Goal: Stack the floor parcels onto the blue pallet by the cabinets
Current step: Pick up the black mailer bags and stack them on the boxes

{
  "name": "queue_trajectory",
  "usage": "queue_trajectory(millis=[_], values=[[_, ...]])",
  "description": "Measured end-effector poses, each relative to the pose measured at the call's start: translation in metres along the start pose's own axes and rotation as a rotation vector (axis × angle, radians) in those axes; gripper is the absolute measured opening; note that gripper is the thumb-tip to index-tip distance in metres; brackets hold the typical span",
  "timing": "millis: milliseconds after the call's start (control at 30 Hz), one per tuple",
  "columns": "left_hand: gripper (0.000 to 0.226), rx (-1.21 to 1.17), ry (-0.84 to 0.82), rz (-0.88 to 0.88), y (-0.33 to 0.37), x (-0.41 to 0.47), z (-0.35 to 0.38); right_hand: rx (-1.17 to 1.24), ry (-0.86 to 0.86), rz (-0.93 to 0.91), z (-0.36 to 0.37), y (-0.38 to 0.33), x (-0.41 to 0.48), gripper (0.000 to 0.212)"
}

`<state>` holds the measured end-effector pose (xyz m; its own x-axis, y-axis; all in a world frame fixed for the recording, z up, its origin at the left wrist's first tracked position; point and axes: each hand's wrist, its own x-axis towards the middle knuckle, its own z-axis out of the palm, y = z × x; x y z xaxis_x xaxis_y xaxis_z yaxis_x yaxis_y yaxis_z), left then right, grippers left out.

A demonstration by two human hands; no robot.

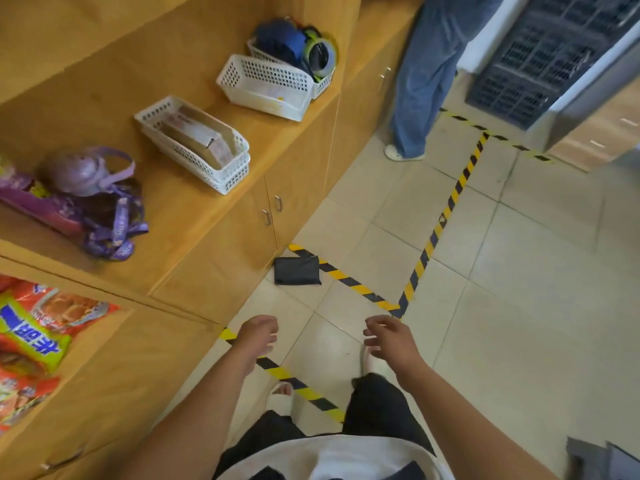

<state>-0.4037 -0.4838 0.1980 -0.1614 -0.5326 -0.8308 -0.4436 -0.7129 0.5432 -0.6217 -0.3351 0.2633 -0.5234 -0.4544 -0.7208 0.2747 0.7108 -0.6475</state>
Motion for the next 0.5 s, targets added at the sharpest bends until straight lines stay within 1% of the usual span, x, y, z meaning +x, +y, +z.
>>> queue_trajectory(millis=[133,200,333,400,500], values=[[0.026,0.010,-0.001,-0.062,0.037,0.040,0.033,-0.017,-0.061,0.039,-0.017,-0.031,0.070,0.010],[0.025,-0.064,0.052,-0.082,0.054,0.052,0.051,-0.061,-0.122,0.050,-0.026,-0.051,0.110,0.011],[0.020,-0.253,0.162,-0.143,0.083,0.070,0.094,-0.226,-0.256,0.084,-0.041,-0.091,0.187,0.013],[0.021,-0.271,0.188,-0.187,0.093,0.085,0.119,-0.307,-0.327,0.086,-0.043,-0.106,0.222,0.011],[0.019,-0.247,0.166,-0.236,0.107,0.119,0.154,-0.421,-0.378,0.067,-0.044,-0.118,0.276,0.010]])
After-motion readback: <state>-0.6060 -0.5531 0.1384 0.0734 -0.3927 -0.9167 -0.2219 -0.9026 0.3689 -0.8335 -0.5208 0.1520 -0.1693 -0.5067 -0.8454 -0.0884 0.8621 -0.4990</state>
